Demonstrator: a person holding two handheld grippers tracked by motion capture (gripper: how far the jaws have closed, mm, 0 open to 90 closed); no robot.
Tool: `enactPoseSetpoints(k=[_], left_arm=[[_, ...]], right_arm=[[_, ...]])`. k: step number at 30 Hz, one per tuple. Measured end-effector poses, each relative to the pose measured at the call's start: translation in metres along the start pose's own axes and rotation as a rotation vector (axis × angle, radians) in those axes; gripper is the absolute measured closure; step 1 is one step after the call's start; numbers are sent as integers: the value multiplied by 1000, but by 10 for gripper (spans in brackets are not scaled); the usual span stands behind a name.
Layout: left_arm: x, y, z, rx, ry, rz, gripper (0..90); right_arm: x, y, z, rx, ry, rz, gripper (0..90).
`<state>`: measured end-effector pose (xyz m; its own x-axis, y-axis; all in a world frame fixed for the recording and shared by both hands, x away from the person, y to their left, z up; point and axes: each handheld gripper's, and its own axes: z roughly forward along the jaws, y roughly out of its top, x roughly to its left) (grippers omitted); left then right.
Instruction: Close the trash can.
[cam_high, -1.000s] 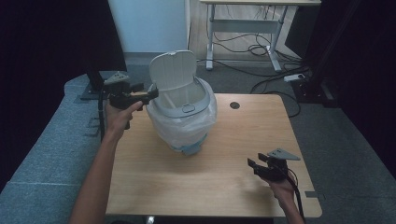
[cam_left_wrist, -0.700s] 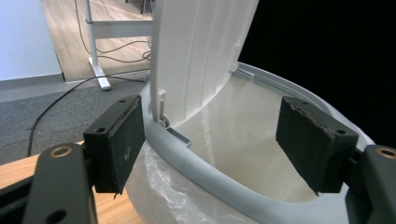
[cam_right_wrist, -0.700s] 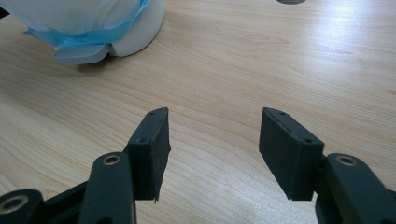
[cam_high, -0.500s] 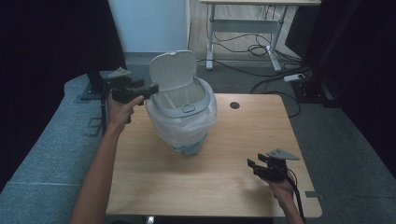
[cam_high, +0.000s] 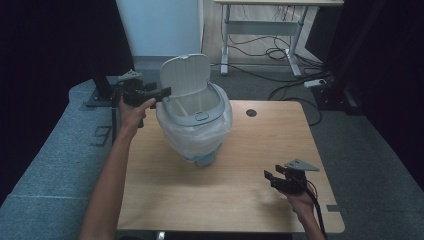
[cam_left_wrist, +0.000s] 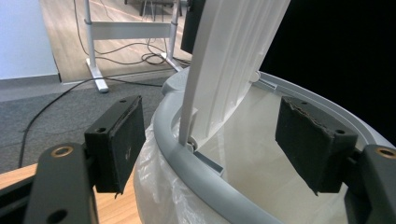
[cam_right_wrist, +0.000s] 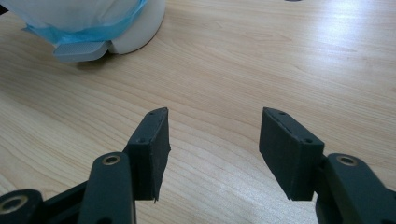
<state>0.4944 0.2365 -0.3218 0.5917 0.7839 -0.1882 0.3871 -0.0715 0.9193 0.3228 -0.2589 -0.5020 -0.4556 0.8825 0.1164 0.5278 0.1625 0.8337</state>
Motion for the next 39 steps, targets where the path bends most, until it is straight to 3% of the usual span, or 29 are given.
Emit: enactPoseSetpoints(k=[7, 13, 16, 28, 35, 36, 38, 39], left_arm=[[-4, 11, 5, -14, -14, 42, 247], [-12, 20, 2, -50, -77, 66, 282], [-21, 22, 0, -20, -75, 106, 279], [-48, -2, -10, 40, -120, 173, 276], [-64, -7, -13, 60, -75, 234, 246], [-65, -8, -13, 63, -75, 238, 245], [-65, -10, -12, 72, -119, 204, 234], [-67, -12, -11, 76, -113, 215, 226]], right_arm=[[-1, 0, 0, 0, 1, 1, 428], [-1, 1, 0, -1, 1, -1, 427], [-1, 1, -1, 0, 2, 0, 428], [1, 3, -5, 0, 11, 4, 423], [2, 3, -6, -1, 15, 3, 421], [2, 3, -6, 0, 14, 4, 421], [2, 3, -6, 3, 15, 6, 421], [2, 3, -6, 3, 15, 5, 421]])
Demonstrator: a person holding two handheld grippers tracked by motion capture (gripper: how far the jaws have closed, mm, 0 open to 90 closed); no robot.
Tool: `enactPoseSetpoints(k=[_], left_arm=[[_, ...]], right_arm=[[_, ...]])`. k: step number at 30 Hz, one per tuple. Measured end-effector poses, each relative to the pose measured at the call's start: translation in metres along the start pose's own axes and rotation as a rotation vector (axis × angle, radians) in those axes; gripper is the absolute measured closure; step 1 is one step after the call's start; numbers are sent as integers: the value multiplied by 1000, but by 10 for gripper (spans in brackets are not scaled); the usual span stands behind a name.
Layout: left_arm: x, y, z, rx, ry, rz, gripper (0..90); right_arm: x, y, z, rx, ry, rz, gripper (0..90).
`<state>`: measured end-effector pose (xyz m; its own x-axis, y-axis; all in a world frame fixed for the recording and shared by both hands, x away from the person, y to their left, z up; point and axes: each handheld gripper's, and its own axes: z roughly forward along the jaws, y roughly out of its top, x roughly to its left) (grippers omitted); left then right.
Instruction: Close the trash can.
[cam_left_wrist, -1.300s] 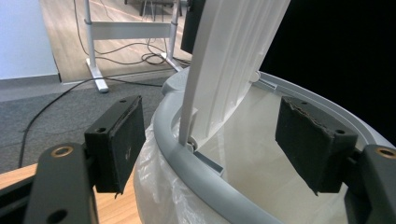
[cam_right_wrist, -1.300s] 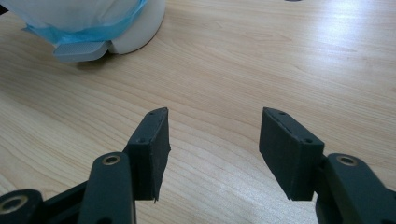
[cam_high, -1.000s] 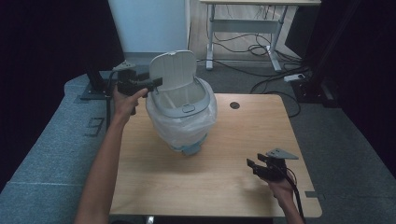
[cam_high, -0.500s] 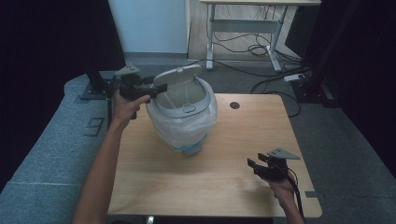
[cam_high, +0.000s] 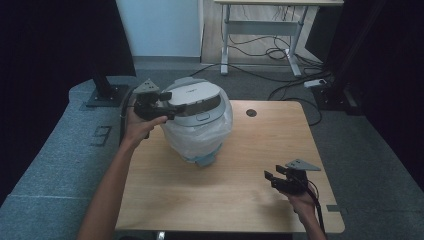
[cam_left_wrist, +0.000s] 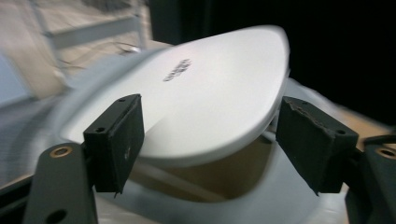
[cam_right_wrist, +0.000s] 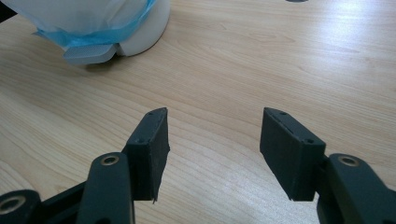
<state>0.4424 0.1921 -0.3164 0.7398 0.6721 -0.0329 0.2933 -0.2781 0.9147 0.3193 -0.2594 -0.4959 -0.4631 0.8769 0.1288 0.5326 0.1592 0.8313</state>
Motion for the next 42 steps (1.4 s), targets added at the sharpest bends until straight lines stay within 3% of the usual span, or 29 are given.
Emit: enactPoseSetpoints(k=[2, 6, 10, 17, 22, 27, 28, 29, 32, 35, 37, 42], left_arm=[[-1, -3, 3, 6, 12, 4, 227], [1, -6, 11, 4, -5, -44, 205], [-1, -5, 23, 18, 88, -35, 231], [-9, 0, 35, 16, 161, -59, 241], [-15, 2, 37, 31, 190, -61, 265], [-18, 3, 37, 39, 206, -60, 279], [-21, 2, 39, 44, 239, -27, 279], [-23, 1, 39, 35, 240, -23, 335], [-29, 1, 39, 34, 255, 6, 385], [-31, 7, 40, 64, 251, 20, 382], [-31, 9, 39, 79, 224, 15, 378], [-29, 4, 27, 20, 145, -37, 313]], right_arm=[[1, 0, 0, -1, 0, -3, 421], [2, 0, 0, 1, 0, -2, 420], [2, -1, 1, 8, -1, -1, 420], [1, -1, 1, 4, -3, -2, 420], [3, -1, 1, 1, -9, -4, 420], [5, -1, 2, 5, -8, -10, 420], [6, -1, 2, 6, -8, -11, 420], [6, -1, 3, 6, -7, -13, 419], [7, -1, 2, 4, -12, -15, 419], [5, -1, 0, -3, -15, -6, 419], [4, -1, 0, -4, -15, -1, 419], [1, -1, -2, -8, -18, 4, 418]])
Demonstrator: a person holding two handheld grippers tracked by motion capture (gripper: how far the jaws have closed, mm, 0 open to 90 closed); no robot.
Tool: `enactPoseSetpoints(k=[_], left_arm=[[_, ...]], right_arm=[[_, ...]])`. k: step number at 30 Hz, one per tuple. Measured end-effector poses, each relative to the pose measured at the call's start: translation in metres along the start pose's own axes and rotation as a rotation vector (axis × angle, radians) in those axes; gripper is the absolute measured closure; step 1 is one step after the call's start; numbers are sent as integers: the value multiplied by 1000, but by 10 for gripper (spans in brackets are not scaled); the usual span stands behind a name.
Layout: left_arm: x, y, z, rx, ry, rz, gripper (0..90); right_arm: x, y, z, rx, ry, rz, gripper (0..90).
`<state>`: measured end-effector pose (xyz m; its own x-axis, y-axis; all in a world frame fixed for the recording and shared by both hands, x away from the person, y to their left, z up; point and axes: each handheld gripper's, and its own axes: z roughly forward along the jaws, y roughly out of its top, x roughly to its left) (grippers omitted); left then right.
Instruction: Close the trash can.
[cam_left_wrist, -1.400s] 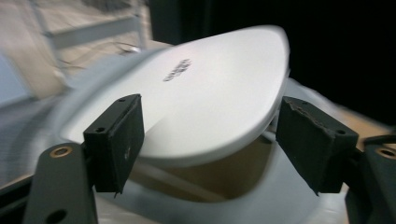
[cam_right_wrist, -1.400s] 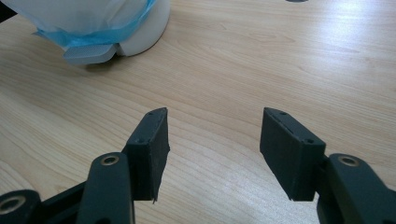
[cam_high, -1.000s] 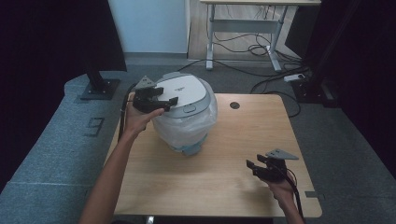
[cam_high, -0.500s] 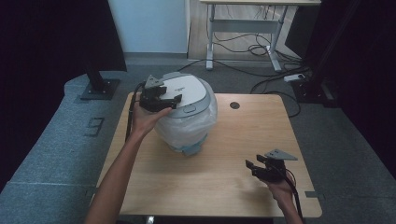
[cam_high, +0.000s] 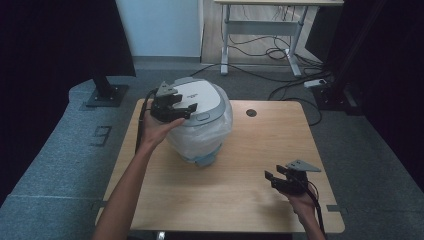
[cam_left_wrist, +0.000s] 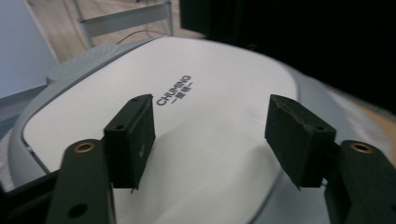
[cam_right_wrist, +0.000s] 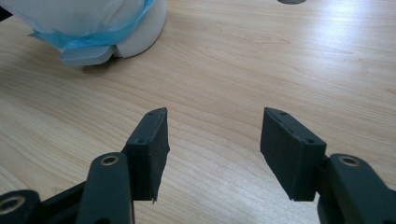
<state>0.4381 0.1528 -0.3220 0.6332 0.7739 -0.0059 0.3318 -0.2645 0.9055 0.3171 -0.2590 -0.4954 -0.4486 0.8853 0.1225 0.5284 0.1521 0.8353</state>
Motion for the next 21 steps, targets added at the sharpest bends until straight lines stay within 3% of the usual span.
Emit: enactPoseSetpoints(k=[12, 15, 21], left_arm=[[3, -24, -51, -72, -103, -49, 233], [2, -34, -60, -68, -102, -33, 227], [5, -63, -75, -62, -94, -45, 223]], right_arm=[[-1, 0, -3, -9, -7, -4, 409], [-2, 1, -4, -11, -7, -2, 410], [-4, 0, -5, -10, -11, 2, 409]])
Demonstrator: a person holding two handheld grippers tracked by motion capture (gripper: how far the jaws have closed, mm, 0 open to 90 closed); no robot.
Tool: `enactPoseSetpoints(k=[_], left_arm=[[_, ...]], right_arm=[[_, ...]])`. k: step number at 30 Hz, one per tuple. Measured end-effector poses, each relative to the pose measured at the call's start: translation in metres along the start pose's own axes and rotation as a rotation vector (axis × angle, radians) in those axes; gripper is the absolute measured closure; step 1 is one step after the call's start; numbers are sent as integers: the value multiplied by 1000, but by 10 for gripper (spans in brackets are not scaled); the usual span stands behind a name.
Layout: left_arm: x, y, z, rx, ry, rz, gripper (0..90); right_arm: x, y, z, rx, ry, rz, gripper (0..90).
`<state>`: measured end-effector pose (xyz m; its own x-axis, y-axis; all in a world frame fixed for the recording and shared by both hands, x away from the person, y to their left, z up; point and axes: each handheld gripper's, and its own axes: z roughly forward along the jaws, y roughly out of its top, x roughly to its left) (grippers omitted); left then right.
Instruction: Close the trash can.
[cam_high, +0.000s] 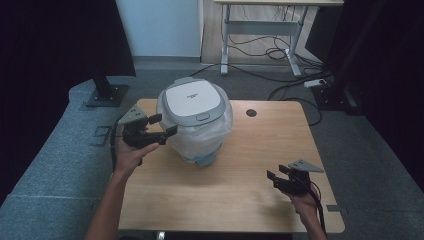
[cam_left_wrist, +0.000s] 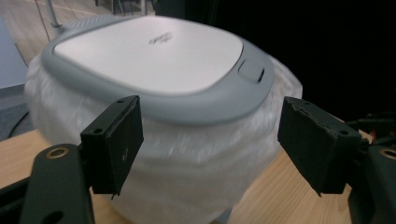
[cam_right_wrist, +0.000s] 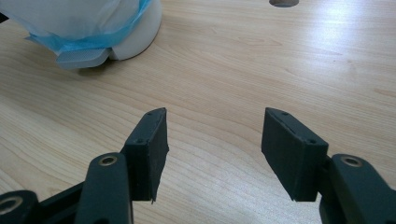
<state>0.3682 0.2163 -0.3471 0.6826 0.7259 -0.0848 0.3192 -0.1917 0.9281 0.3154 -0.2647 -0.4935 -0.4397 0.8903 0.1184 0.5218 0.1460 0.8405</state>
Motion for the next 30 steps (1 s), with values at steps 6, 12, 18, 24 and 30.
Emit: enactPoseSetpoints(k=[6, 12, 18, 24, 30], left_arm=[[2, -30, -11, 10, 11, -16, 223], [2, -65, -12, 34, 37, -43, 214], [4, -96, -6, 72, 46, -84, 213], [9, -115, 2, 106, 51, -120, 214], [11, -119, 6, 122, 62, -118, 214]], right_arm=[[-1, 1, -1, -3, -5, -2, 408], [-3, 0, -1, -1, -6, 2, 408], [-6, -1, -2, -2, -11, 6, 408], [-8, -2, -1, -3, -10, 18, 408], [-8, -3, -1, -5, -7, 19, 405]])
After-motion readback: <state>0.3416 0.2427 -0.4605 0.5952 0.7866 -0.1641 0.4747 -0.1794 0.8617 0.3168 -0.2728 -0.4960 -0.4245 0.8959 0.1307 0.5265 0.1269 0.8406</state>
